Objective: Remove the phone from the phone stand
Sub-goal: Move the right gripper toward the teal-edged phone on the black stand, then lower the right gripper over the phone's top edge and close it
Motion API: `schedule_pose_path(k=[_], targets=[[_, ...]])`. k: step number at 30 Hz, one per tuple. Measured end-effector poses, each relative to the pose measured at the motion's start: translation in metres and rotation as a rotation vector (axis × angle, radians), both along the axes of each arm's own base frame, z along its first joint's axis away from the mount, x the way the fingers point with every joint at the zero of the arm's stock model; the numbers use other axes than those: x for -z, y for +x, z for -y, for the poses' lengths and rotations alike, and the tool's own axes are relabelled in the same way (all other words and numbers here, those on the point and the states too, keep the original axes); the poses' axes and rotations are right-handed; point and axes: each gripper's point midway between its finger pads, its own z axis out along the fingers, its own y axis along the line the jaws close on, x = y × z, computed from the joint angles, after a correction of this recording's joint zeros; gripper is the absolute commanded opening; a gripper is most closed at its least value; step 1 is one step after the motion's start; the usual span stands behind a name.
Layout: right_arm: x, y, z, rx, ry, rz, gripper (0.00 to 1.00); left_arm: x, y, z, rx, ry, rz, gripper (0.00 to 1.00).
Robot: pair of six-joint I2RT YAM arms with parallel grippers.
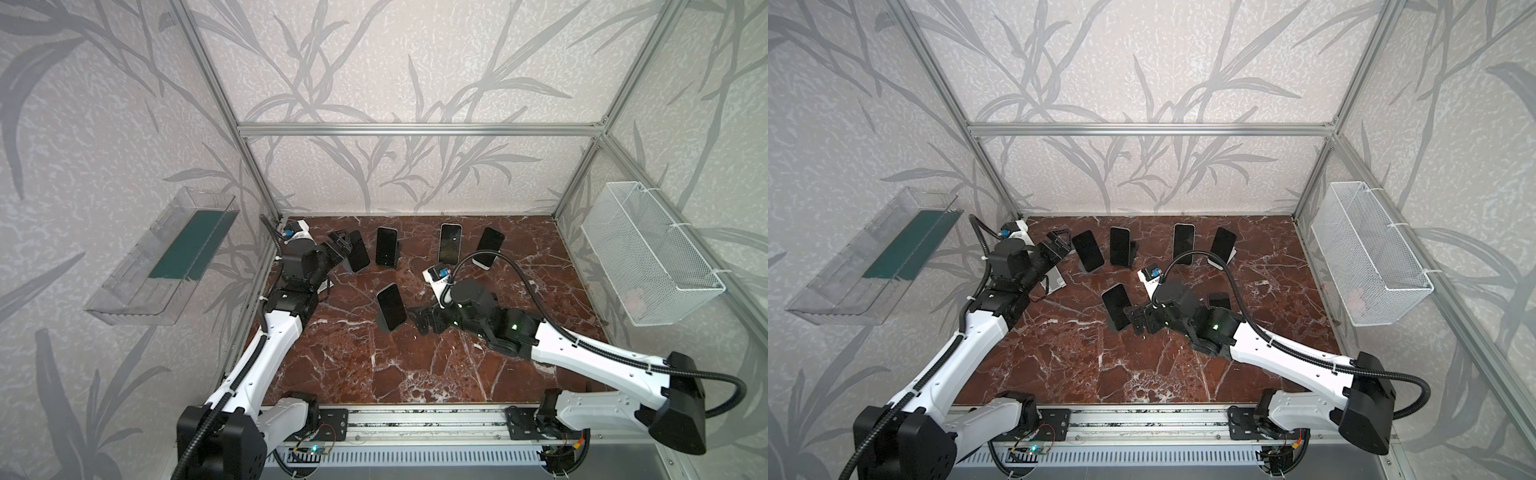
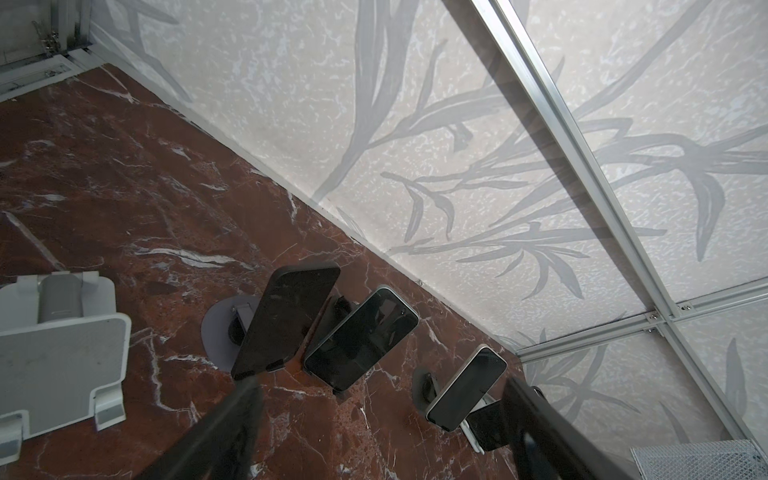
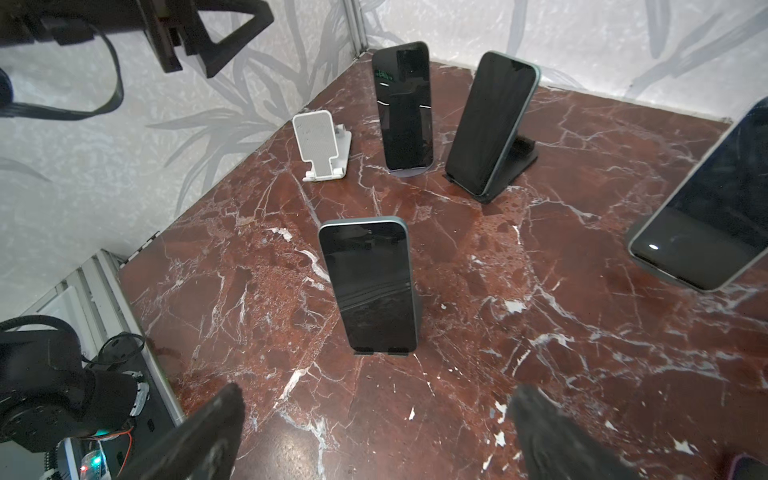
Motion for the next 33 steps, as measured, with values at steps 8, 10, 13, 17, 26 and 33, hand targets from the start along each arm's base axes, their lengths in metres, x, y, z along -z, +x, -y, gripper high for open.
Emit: schedule_pose_path(k=[8,10,13,17,26,33], targets=[[0.021,0.024,-0.04,-0.005,-0.051,-0.017,0.99,0.012,0.007,-0.011,-0.013,-0.02,-0.035,0.85],[0.027,0.03,-0.049,-0.001,-0.062,-0.021,0.99,0.016,0.009,-0.017,-0.025,-0.034,-0.047,0.82],[0.031,0.041,-0.058,0.012,-0.075,-0.007,0.99,0.02,0.011,-0.022,-0.028,-0.054,-0.059,0.79],[0.039,0.051,-0.063,0.033,-0.1,0.017,0.99,0.017,0.012,-0.022,-0.016,-0.06,-0.056,0.79],[0.054,0.061,-0.078,0.031,-0.126,0.016,0.99,0.009,0.012,-0.016,0.015,-0.074,-0.034,0.77],[0.065,0.065,-0.08,0.044,-0.147,0.01,0.96,0.006,0.012,-0.014,0.025,-0.08,-0.024,0.77]])
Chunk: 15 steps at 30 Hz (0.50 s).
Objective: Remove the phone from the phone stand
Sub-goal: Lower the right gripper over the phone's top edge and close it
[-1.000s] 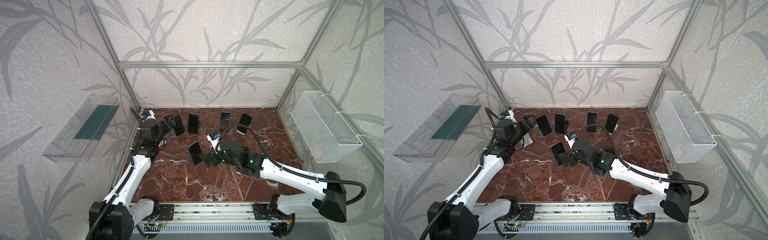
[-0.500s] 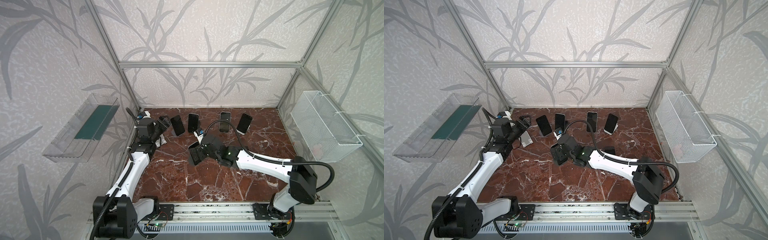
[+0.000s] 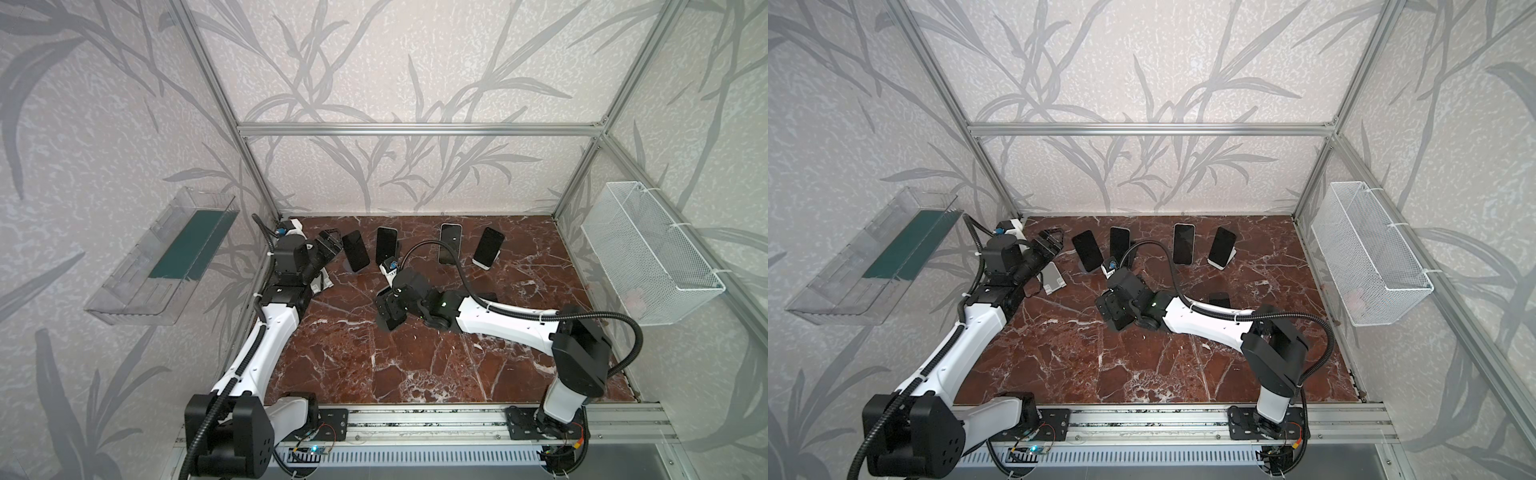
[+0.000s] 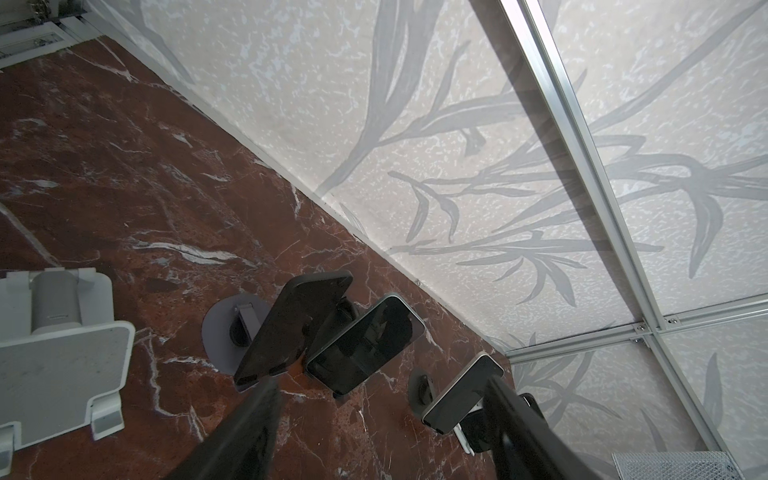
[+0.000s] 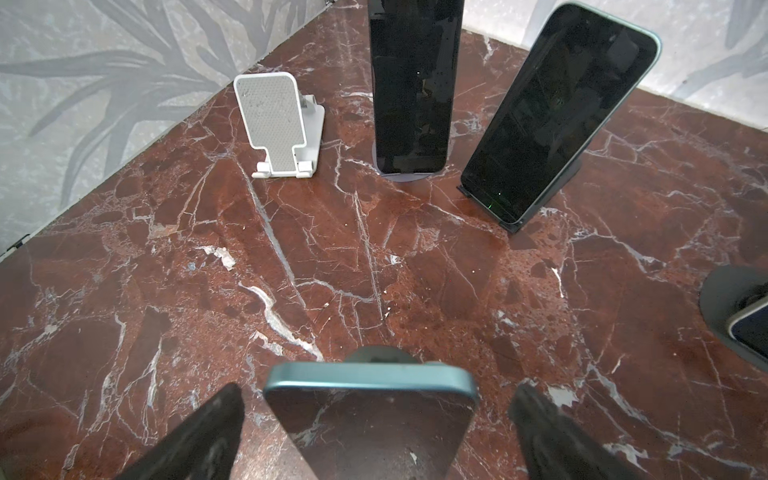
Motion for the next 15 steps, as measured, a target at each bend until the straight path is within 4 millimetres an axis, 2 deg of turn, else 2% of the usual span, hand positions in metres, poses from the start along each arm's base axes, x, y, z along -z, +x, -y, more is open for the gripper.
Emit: schedule_pose_path(k=[4,8,15], targets=[[-0.003,0.004,0.0,0.019,0.011,0.019,0.91,0.0,0.0,0.0,0.001,-0.001,0.001,0.77],[-0.006,0.007,-0.002,0.026,0.024,0.034,0.9,0.0,0.0,0.0,0.003,-0.002,0.001,0.77],[0.007,0.01,-0.006,0.029,0.011,0.027,0.85,-0.001,0.0,-0.001,0.001,-0.011,0.0,0.77]])
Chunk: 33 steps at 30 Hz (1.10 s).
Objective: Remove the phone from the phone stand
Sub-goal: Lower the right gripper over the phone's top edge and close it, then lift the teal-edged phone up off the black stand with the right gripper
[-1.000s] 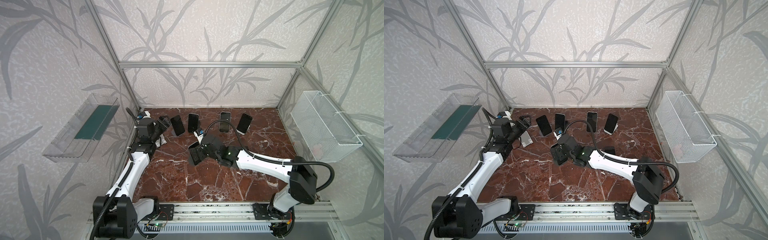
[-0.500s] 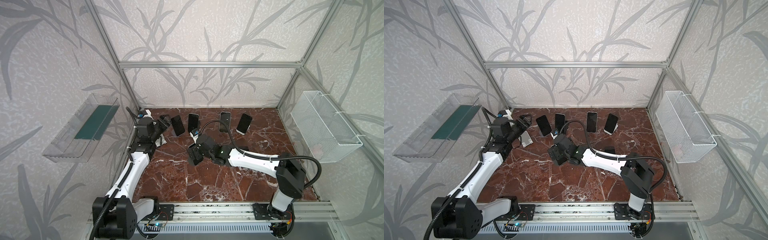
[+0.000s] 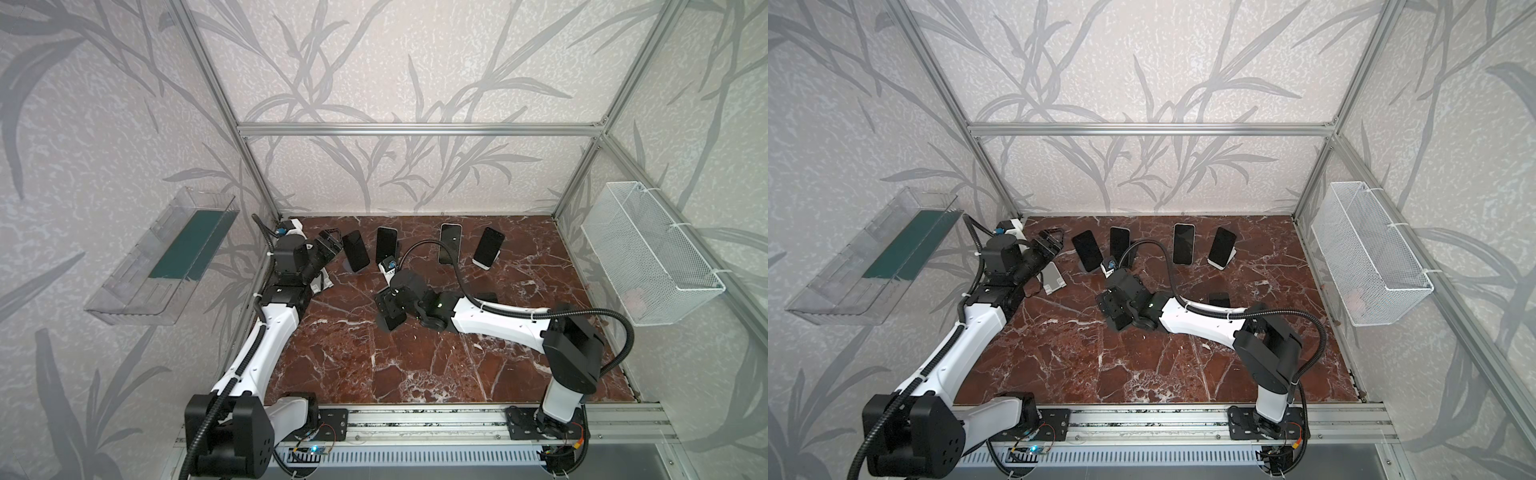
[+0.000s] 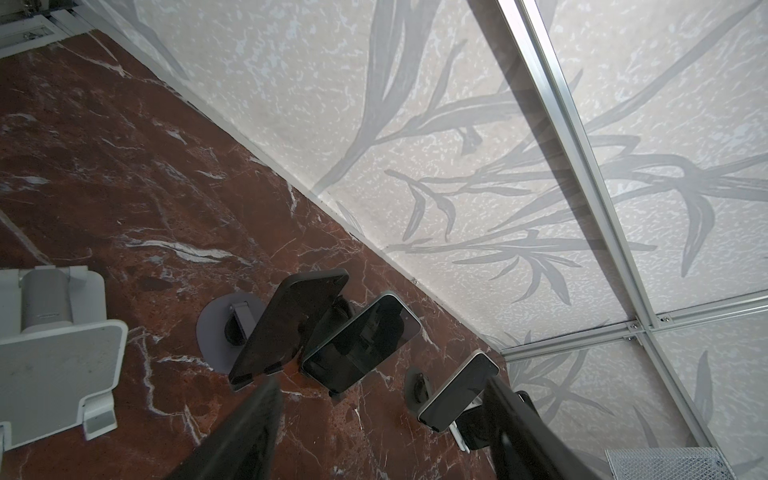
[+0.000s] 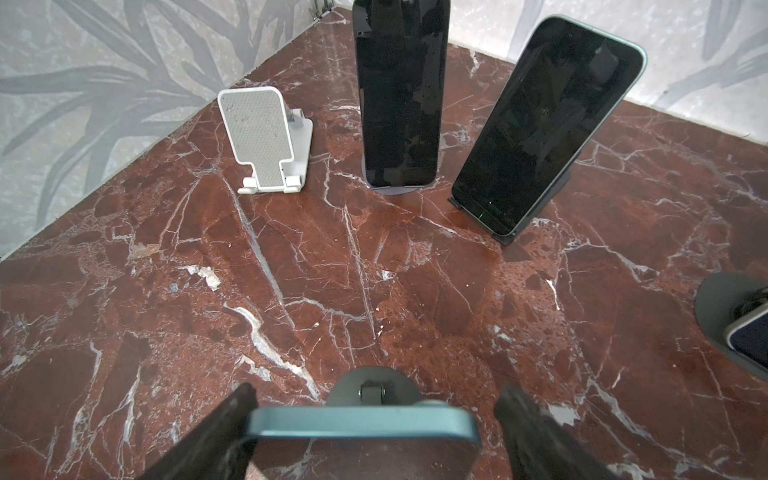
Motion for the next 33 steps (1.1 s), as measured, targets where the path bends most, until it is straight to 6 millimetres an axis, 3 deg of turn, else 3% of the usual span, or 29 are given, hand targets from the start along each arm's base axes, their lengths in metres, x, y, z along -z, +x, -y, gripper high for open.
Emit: schedule_pose_path(k=[7,21,33], targets=[[0.001,-0.003,-0.004,-0.013,0.006,0.013,0.75,0.0,0.0,0.001,0.003,-0.004,0.0,0.76],[-0.008,-0.022,-0.002,-0.055,0.022,0.04,0.71,-0.002,0.002,0.003,0.015,-0.025,0.008,0.75],[-0.048,-0.031,0.01,-0.055,0.079,0.086,0.71,-0.004,0.002,0.007,0.033,-0.047,0.012,0.75]])
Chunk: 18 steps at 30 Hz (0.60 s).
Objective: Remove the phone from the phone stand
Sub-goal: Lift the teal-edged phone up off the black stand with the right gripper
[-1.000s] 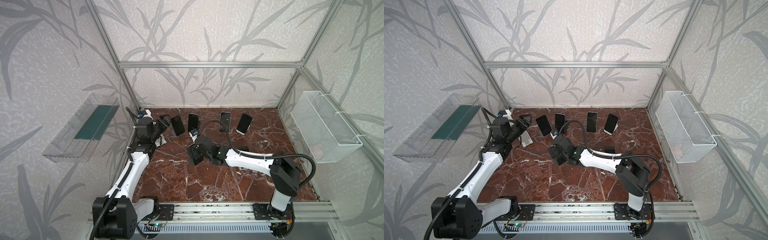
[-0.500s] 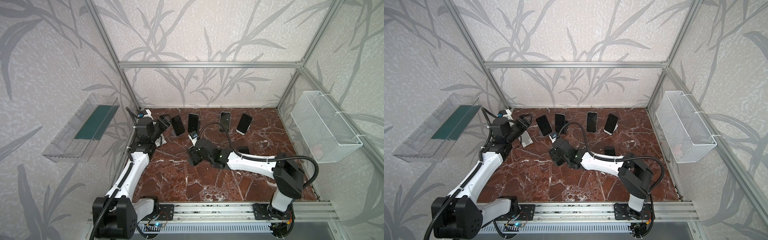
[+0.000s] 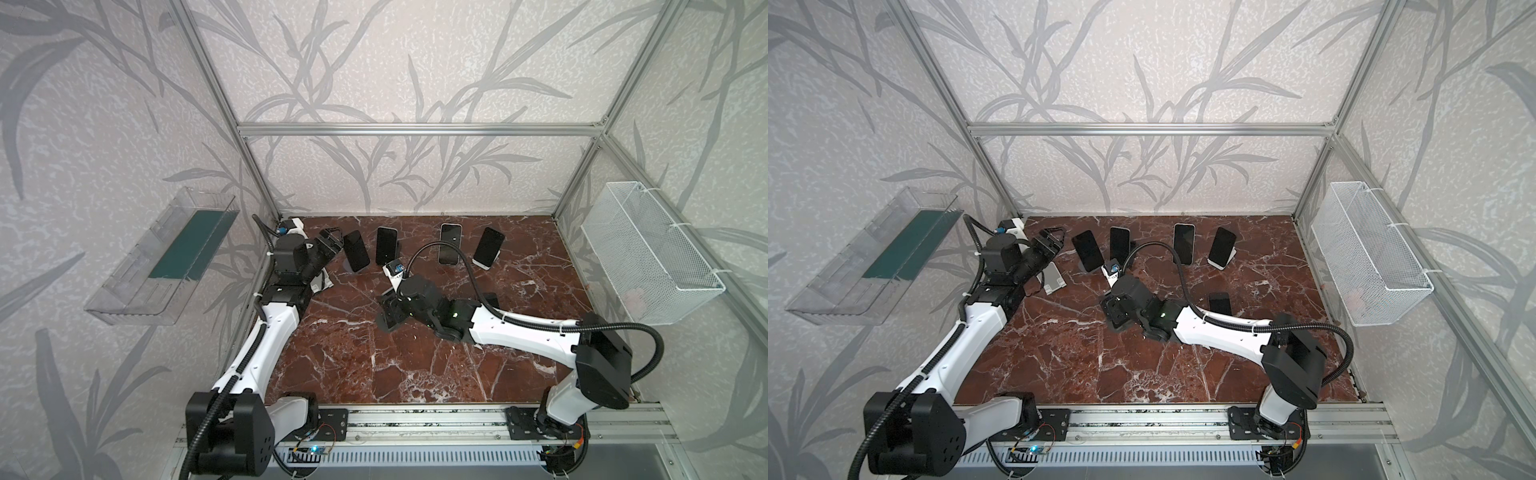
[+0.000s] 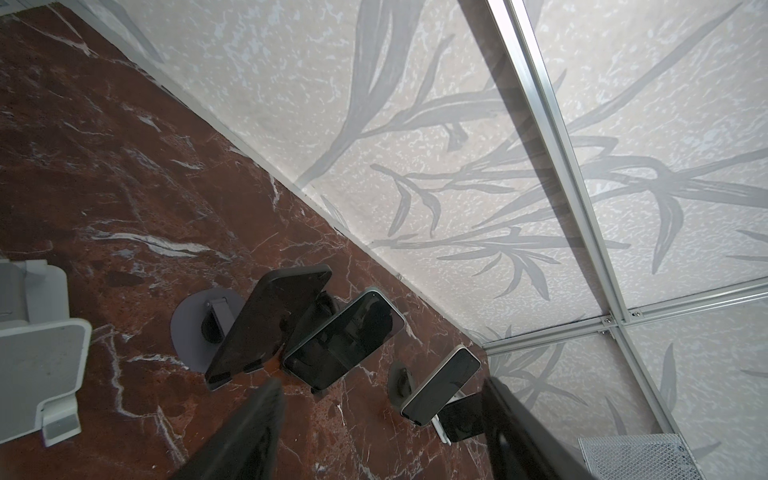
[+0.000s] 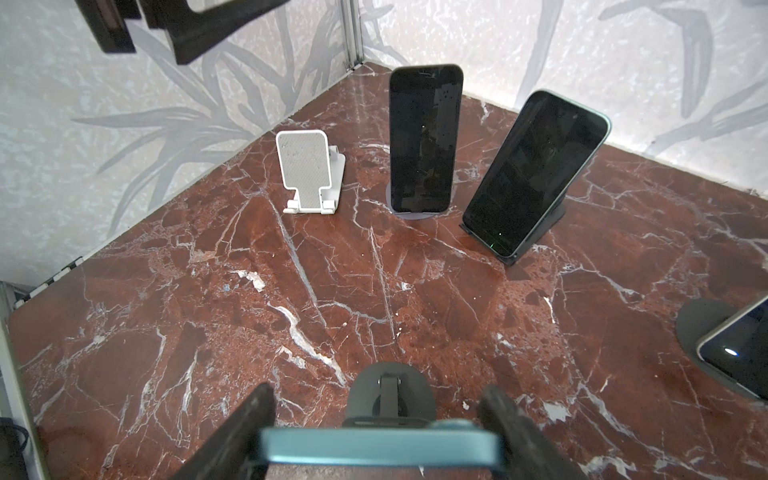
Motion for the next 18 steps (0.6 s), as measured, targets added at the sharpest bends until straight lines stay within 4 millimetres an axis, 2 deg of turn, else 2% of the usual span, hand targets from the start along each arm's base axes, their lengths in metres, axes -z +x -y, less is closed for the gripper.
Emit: schedule_pose_path(k=[12,18], targets=[[-0.011,-0.008,0.037,0.063,-0.016,0.026,0.71,-0.003,0.002,0.006,0.015,-0.027,0.01,0.75],[-0.007,-0.014,0.07,0.119,-0.062,0.031,0.71,-0.003,0.001,0.018,0.049,-0.031,0.011,0.75]])
